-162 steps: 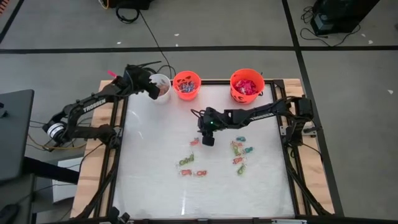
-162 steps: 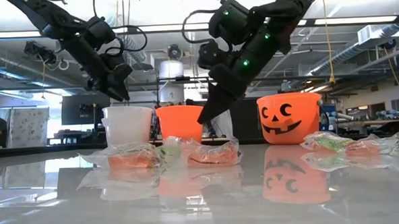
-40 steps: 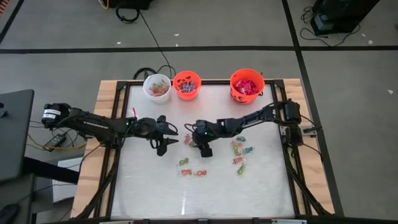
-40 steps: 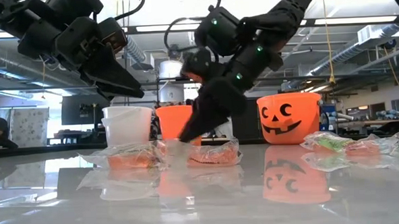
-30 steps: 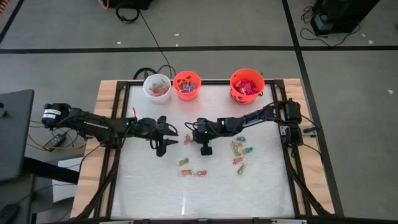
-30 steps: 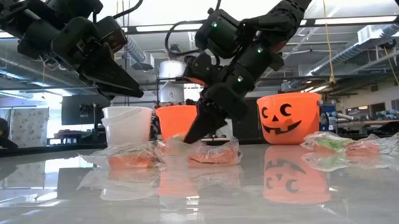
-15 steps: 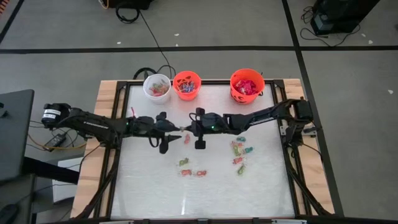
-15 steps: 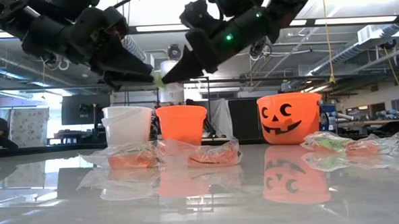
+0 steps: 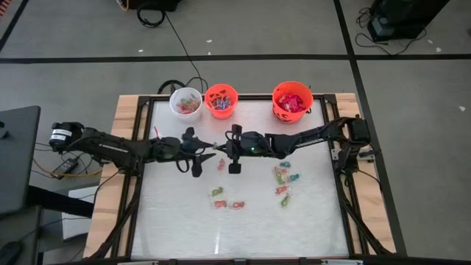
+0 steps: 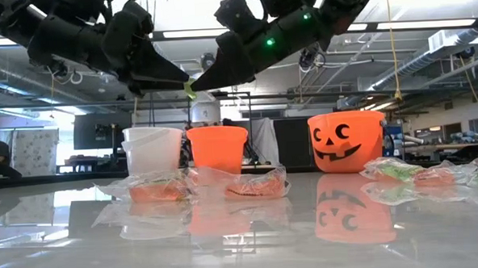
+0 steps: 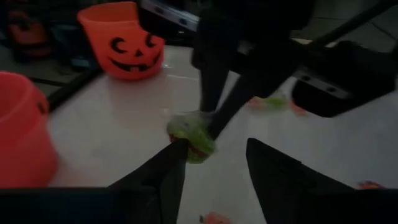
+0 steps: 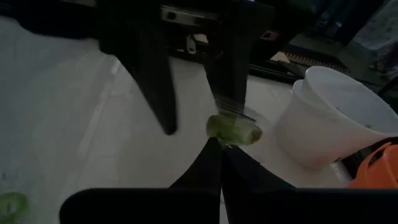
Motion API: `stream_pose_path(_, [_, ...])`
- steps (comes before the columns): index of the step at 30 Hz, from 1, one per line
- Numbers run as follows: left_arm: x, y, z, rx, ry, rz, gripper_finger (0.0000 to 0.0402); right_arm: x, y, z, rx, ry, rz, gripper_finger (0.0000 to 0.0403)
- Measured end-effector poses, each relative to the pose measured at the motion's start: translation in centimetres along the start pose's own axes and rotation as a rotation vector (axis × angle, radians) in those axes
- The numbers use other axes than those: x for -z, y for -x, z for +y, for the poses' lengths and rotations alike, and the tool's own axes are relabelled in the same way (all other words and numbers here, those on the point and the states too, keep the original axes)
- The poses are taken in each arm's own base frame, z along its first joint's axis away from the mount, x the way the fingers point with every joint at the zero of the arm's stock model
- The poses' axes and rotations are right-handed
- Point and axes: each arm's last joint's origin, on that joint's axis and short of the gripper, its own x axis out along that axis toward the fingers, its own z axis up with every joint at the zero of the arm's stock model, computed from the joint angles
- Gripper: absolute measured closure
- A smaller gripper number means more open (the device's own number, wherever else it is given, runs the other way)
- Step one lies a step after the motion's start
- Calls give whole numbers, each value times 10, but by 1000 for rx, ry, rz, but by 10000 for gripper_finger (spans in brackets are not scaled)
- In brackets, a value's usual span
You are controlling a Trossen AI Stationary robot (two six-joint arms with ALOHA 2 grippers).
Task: Sort candy by brand, put in halloween buckets
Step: Put the green gummy into the white bucket
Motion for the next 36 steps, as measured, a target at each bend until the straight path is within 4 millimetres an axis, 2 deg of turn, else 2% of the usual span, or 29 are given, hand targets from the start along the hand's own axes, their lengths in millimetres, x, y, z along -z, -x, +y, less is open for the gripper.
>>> stream_pose_path(4, [0, 0, 2, -63, 0, -7, 267, -1, 0, 0, -2, -3, -7, 395])
stream_pose_path(9, [0, 0, 2, -78, -26, -10, 366, -1, 0, 1, 2, -8, -6, 394])
stream_pose_path(11, [-1, 0, 2, -79, -33, -11, 388, -1, 0, 0, 10, -38, -4, 387])
stream_pose_path(17, [-17, 5, 12, -258, -106, 23, 387, 6, 1, 0, 84, -152, 85, 330])
stream_pose_path(21, [-40, 12, 40, -398, -91, 121, 388, 18, 2, 3, 69, -238, 198, 283])
stream_pose_path(25, [-50, 20, 75, -496, -21, 196, 389, 25, -1, 6, 4, -278, 226, 250])
stream_pose_path(31, [-44, 39, 122, -660, 131, 260, 387, 50, -23, 11, -76, -203, 230, 214])
stream_pose_path(36, [-38, 48, 140, -683, 224, 292, 363, 66, -34, 16, -147, -155, 248, 180])
